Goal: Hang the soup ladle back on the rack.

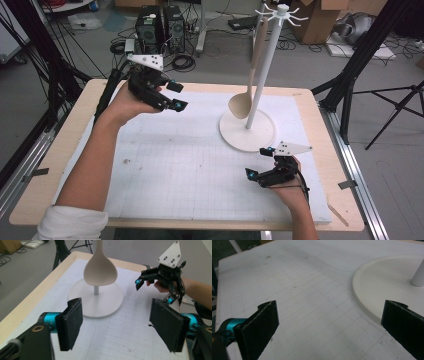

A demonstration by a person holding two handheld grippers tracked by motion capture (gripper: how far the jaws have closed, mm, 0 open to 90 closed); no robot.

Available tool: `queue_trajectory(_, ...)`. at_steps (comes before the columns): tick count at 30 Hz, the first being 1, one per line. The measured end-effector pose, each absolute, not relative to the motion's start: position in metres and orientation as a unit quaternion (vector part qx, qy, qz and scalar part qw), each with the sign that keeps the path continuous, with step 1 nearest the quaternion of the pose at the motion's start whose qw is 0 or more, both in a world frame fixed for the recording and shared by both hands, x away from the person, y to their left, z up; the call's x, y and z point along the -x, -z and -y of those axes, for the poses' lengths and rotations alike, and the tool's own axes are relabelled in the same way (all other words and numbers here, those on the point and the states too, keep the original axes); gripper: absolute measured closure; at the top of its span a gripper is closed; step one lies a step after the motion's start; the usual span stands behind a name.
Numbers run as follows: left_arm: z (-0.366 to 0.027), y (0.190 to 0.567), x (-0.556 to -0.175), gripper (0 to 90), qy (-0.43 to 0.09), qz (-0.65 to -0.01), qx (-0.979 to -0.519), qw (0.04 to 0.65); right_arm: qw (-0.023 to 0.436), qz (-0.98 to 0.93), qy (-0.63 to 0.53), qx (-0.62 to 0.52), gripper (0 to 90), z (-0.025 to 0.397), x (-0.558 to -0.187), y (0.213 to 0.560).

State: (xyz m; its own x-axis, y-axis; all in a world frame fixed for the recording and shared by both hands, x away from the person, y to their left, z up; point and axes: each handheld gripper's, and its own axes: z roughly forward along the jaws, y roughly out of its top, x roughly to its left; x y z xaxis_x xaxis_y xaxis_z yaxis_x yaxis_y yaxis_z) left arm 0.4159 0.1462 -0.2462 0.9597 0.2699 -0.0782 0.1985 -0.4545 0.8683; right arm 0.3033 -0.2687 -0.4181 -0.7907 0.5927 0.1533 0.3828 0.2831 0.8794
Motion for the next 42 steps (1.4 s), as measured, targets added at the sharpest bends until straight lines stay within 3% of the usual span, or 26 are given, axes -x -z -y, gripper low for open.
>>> queue_trajectory(14, -0.217, 0.303, -0.369, 14.9, -0.059, -0.196, -0.818, 0.538, 0.109, -0.785, -0.523, -0.313, 0.3, 0.273, -0.309, 0.414)
queue_trajectory(25, -0.242, 0.345, -0.332, 10.2, -0.069, -0.220, -0.800, 0.555, 0.109, -0.787, -0.520, -0.312, 0.4, 0.272, -0.311, 0.415)
queue_trajectory(42, -0.257, 0.377, -0.326, 4.4, -0.078, -0.250, -0.798, 0.542, 0.108, -0.796, -0.506, -0.313, 0.3, 0.268, -0.312, 0.418)
